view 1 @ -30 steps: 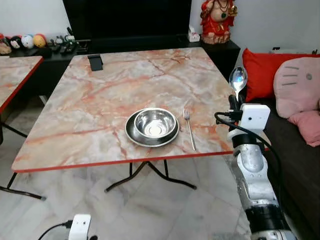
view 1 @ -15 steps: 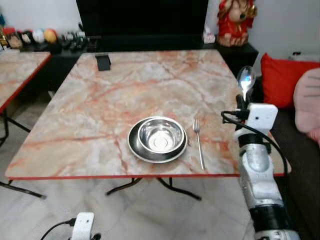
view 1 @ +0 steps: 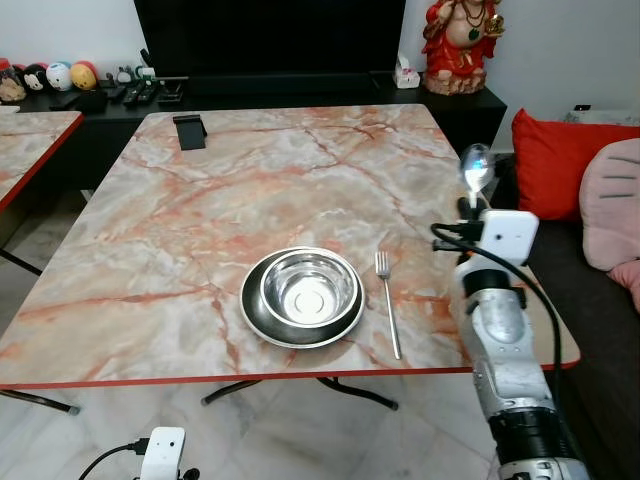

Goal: Setting the table

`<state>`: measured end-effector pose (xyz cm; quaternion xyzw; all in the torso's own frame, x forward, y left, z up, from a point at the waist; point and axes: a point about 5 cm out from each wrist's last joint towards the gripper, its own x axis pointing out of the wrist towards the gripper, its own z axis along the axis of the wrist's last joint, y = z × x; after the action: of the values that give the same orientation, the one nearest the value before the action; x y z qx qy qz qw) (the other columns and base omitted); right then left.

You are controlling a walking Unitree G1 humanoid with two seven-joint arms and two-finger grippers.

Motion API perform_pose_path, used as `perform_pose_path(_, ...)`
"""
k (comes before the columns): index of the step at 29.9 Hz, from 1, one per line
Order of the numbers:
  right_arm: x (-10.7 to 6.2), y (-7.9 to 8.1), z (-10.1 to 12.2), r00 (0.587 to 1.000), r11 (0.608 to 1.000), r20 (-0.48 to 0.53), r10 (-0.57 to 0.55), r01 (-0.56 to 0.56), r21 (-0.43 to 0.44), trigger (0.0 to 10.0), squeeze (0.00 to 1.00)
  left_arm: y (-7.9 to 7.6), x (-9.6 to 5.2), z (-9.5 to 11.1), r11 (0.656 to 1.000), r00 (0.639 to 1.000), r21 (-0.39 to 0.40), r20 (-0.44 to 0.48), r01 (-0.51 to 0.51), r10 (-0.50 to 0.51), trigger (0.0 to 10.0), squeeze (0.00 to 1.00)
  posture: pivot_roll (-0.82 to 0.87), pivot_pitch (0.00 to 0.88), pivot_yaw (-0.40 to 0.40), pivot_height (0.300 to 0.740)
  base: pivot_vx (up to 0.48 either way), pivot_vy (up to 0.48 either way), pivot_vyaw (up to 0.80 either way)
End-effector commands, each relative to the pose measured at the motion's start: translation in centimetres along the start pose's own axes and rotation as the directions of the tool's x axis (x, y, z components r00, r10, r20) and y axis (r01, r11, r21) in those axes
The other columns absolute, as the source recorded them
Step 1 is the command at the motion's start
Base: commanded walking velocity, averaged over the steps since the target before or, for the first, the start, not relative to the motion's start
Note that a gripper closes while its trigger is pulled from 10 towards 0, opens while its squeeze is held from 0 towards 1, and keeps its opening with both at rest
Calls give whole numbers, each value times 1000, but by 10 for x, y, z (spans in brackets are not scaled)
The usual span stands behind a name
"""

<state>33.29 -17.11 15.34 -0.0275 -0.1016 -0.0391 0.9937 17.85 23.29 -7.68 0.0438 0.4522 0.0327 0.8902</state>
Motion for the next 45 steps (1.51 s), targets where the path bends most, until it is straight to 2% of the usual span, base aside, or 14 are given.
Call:
perform_pose_path(1, 2, -2, 3, 1000, 1000, 1, -3, 3, 5, 10000, 0, 1, -1, -4, 1000, 1000, 3, -16, -4, 4, 10000, 0, -47, 0, 26, 740, 0, 0, 0)
perform_pose_path(8, 2, 0, 5, 1000, 1000, 5, 10, -10, 10, 10000, 0, 2, -1, -4, 1000, 1000, 5, -13, -5, 5, 10000, 0, -47, 0, 26, 740, 0, 0, 0)
perform_pose_path(19, 2, 5, 7, 998, 998, 24, 54, -53, -23, 10000, 0, 1, -1, -4, 1000, 1000, 0, -14, -6, 6, 10000, 0, -46, 0, 24, 740, 264, 0, 0)
perform_pose_path(22, 2, 7, 8, 997, 997, 33, 73, -72, -39, 10000, 0, 1, -1, -4, 1000, 1000, 0, -15, -6, 6, 10000, 0, -46, 0, 23, 740, 285, 0, 627)
perform_pose_path(26, 1, 4, 6, 999, 999, 24, 44, -44, 0, 10000, 0, 1, -1, -4, 1000, 1000, -6, -15, -7, 6, 10000, 0, -46, 0, 23, 740, 63, 0, 186)
perform_pose_path(35, 1, -2, 4, 1000, 1000, 6, 1, -1, -9, 10000, 0, 1, -1, -4, 1000, 1000, -1, -19, -5, 5, 10000, 0, -45, 0, 23, 740, 0, 0, 0)
perform_pose_path(41, 3, -8, 2, 997, 998, -64, -34, 31, -46, 10000, 0, 2, -1, -5, 1000, 1000, 2, -23, -3, 3, 10000, 0, -49, 0, 27, 740, 0, 0, 0)
perform_pose_path(43, 4, -12, -2, 989, 996, -131, -65, 58, -62, 10000, 0, 2, -1, -4, 1000, 1000, 3, -23, -3, 3, 10000, 0, -51, 0, 28, 740, 0, 0, 0)
perform_pose_path(44, 4, -16, -9, 970, 995, -223, -96, 85, -58, 10000, 0, 2, -1, -4, 1000, 1000, 3, -24, -3, 3, 10000, 0, -51, 0, 28, 740, 0, 0, 0)
perform_pose_path(45, 4, -19, -12, 960, 994, -261, -103, 92, -55, 10000, 0, 2, -1, -4, 1000, 1000, 3, -24, -2, 2, 10000, 0, -53, 0, 27, 740, 0, 0, 0)
